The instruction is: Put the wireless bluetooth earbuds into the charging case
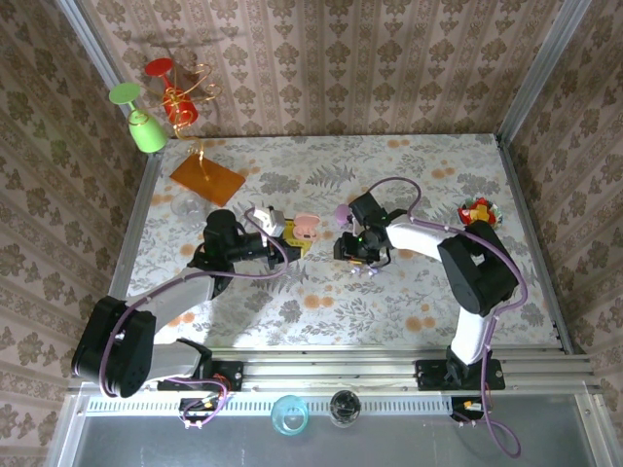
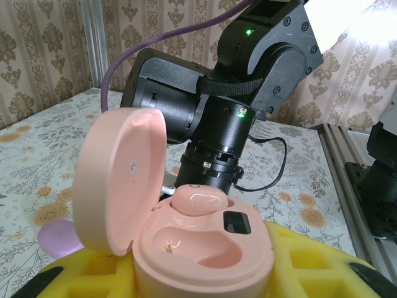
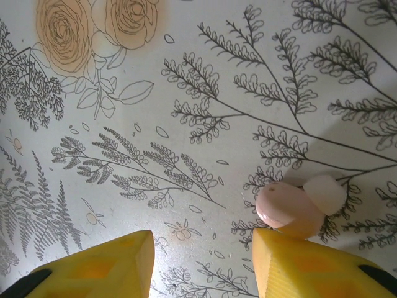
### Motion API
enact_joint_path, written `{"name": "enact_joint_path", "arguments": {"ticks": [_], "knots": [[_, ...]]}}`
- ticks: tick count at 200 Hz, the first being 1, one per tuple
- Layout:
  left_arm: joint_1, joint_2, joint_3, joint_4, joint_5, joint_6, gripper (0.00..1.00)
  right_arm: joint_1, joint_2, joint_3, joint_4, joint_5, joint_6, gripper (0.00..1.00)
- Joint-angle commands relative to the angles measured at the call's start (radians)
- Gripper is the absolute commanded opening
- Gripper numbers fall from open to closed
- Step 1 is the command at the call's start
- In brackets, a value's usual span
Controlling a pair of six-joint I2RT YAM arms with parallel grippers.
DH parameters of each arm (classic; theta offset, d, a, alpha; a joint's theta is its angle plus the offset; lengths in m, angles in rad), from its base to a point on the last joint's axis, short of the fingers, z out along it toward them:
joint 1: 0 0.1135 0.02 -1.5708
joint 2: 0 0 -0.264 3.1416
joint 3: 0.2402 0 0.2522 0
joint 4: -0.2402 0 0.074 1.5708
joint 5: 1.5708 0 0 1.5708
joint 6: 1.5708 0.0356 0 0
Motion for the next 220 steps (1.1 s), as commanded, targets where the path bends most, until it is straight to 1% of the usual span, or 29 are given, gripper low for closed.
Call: {"name": "enact_joint_path", "arguments": {"ticks": [1, 10, 14, 32, 50, 60, 69, 76, 94, 103, 116, 138, 160, 185, 220], "knots": [[0.007, -0.016, 0.002, 0.013, -0.014, -0.016, 0.27, 0.008, -0.023, 0.016, -0.009, -0.013, -0.009, 0.47], [0.007, -0.017, -0.010, 0.039, -0.015, -0.033, 0.27, 0.008, -0.055, 0.003, -0.011, 0.005, -0.024, 0.47], [0.036, -0.017, -0.016, 0.051, -0.018, -0.041, 0.27, 0.008, -0.069, -0.004, -0.011, 0.018, -0.033, 0.47], [0.052, -0.017, -0.031, 0.084, -0.021, -0.059, 0.27, 0.002, -0.106, -0.018, -0.031, 0.087, -0.071, 0.47], [0.056, -0.016, -0.030, 0.085, -0.020, -0.058, 0.27, -0.003, -0.106, -0.008, -0.043, 0.096, -0.124, 0.48], [0.057, -0.017, -0.030, 0.086, -0.019, -0.060, 0.27, 0.000, -0.107, 0.000, -0.043, 0.086, -0.182, 0.49], [0.060, -0.021, -0.034, 0.091, -0.019, -0.064, 0.27, 0.006, -0.107, 0.011, -0.053, 0.102, -0.256, 0.49], [0.063, -0.028, -0.040, 0.096, -0.022, -0.068, 0.27, 0.016, -0.106, 0.032, -0.085, 0.136, -0.337, 0.49], [0.084, -0.054, -0.064, 0.099, -0.040, -0.079, 0.27, 0.054, -0.076, 0.110, -0.234, 0.306, -0.520, 0.48], [0.101, -0.073, -0.082, 0.098, -0.059, -0.086, 0.27, 0.068, -0.056, 0.154, -0.296, 0.370, -0.574, 0.47], [0.129, -0.107, -0.111, 0.101, -0.094, -0.094, 0.27, 0.083, -0.023, 0.201, -0.362, 0.423, -0.629, 0.45], [0.172, -0.169, -0.145, 0.071, -0.137, -0.099, 0.27, 0.128, 0.036, 0.276, -0.453, 0.507, -0.684, 0.45], [0.197, -0.240, -0.161, 0.012, -0.174, -0.090, 0.26, 0.172, 0.107, 0.365, -0.536, 0.596, -0.704, 0.43], [0.210, -0.333, -0.171, -0.059, -0.214, -0.065, 0.26, 0.188, 0.175, 0.442, -0.602, 0.633, -0.706, 0.42], [0.211, -0.429, -0.172, -0.149, -0.243, -0.044, 0.26, 0.208, 0.236, 0.483, -0.616, 0.662, -0.716, 0.39]]}}
